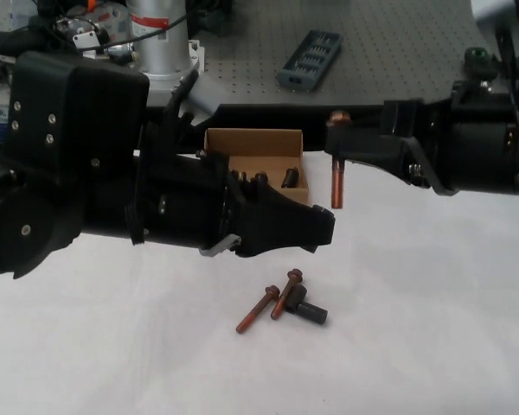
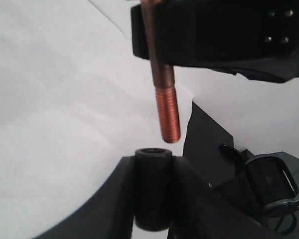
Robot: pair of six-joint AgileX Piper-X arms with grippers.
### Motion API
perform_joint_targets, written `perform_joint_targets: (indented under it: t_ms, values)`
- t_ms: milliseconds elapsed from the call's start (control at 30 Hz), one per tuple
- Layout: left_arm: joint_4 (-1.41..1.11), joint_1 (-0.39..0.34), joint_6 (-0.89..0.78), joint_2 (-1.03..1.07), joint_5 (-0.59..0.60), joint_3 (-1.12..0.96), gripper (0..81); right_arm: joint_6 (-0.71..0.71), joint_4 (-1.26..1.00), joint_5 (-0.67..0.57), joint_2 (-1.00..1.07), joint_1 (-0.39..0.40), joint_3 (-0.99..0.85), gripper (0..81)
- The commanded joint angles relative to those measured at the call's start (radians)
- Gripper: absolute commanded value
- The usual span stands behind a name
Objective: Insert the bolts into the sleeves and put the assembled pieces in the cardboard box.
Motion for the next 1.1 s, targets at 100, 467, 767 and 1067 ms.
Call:
perform_joint_targets:
  t_ms: [100, 467, 767, 1067]
  values:
    - [-0.035, 0.002, -0.03, -0.018, 0.048, -0.004, 0.6, -0.001, -0.025, 0.013, 0.0, -0.007, -0.005, 2.8]
    - [-0.044, 0.002, -0.035, -0.027, 0.042, -0.004, 0.6, 0.033, -0.064, 0.013, 0.015, -0.007, -0.005, 2.8]
    - [-0.044, 0.002, -0.035, -0.027, 0.037, -0.004, 0.6, 0.078, -0.063, 0.005, 0.015, -0.007, -0.005, 2.8]
    - [-0.106, 0.002, -0.041, -0.027, 0.038, -0.004, 0.6, 0.078, -0.063, -0.044, 0.015, -0.007, -0.005, 2.8]
